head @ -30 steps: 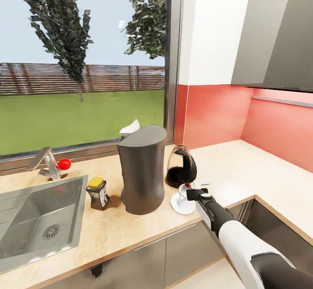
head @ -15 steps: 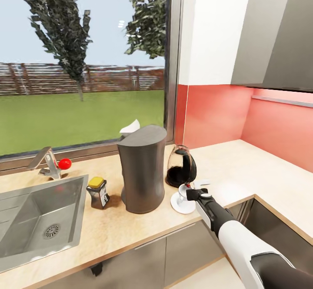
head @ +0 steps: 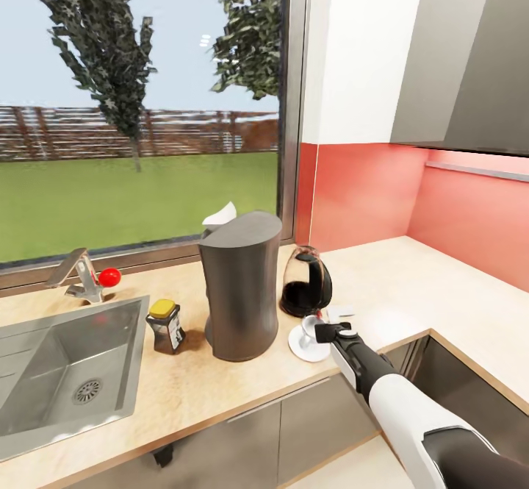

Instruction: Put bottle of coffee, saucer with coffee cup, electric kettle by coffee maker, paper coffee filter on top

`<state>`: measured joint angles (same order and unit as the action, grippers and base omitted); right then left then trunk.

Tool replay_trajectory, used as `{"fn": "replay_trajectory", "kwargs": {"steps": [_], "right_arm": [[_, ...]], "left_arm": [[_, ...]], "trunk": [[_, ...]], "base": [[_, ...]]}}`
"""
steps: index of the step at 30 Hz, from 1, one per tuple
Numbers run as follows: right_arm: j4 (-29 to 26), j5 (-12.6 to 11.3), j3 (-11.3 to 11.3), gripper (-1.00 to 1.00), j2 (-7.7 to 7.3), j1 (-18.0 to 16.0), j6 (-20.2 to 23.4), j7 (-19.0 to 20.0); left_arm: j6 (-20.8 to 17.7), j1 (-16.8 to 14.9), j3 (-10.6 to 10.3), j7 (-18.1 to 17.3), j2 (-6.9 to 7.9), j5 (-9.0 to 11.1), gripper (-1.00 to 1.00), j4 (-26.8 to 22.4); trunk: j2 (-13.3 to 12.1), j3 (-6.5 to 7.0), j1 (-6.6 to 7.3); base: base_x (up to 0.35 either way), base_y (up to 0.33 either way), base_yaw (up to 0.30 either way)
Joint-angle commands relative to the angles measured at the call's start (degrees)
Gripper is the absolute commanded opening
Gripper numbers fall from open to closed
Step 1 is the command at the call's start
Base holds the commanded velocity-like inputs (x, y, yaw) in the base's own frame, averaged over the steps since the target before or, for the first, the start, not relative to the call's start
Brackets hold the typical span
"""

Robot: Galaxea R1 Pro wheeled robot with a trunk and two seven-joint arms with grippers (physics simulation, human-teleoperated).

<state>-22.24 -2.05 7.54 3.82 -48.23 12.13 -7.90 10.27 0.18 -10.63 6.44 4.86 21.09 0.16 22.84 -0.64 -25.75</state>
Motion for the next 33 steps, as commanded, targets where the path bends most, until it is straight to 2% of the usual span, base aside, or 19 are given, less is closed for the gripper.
{"fn": "replay_trajectory", "kwargs": {"steps": [1, 13, 14, 33], "right_arm": [[0.2, -0.2, 0.5, -1.0, -0.04, 0.0, 0.4, -0.4], [0.7, -0.2, 0.5, -1.0, -0.11, 0.0, 0.4, -0.4], [0.7, -0.2, 0.5, 1.0, -0.11, 0.0, 0.4, -0.4], [-0.3, -0.2, 0.4, 1.0, 0.01, 0.0, 0.4, -0.4]], "left_arm": [[0.2, 0.0, -0.5, 0.1, -0.01, 0.4, 1.0, 0.0], [0.3, 0.0, -0.5, 0.1, -0.02, 0.3, 1.0, 0.1], [0.3, 0.0, -0.5, 0.1, -0.02, 0.3, 1.0, 0.1], [0.4, 0.0, -0.5, 0.1, -0.02, 0.3, 1.0, 0.2]], "trunk": [[0.1, -0.07, -0.03], [0.1, -0.07, -0.03], [0.1, -0.07, -0.03], [0.1, -0.07, -0.03]], "base": [[0.0, 0.0, 0.0], [0.0, 0.0, 0.0], [0.0, 0.0, 0.0], [0.0, 0.0, 0.0]]}}
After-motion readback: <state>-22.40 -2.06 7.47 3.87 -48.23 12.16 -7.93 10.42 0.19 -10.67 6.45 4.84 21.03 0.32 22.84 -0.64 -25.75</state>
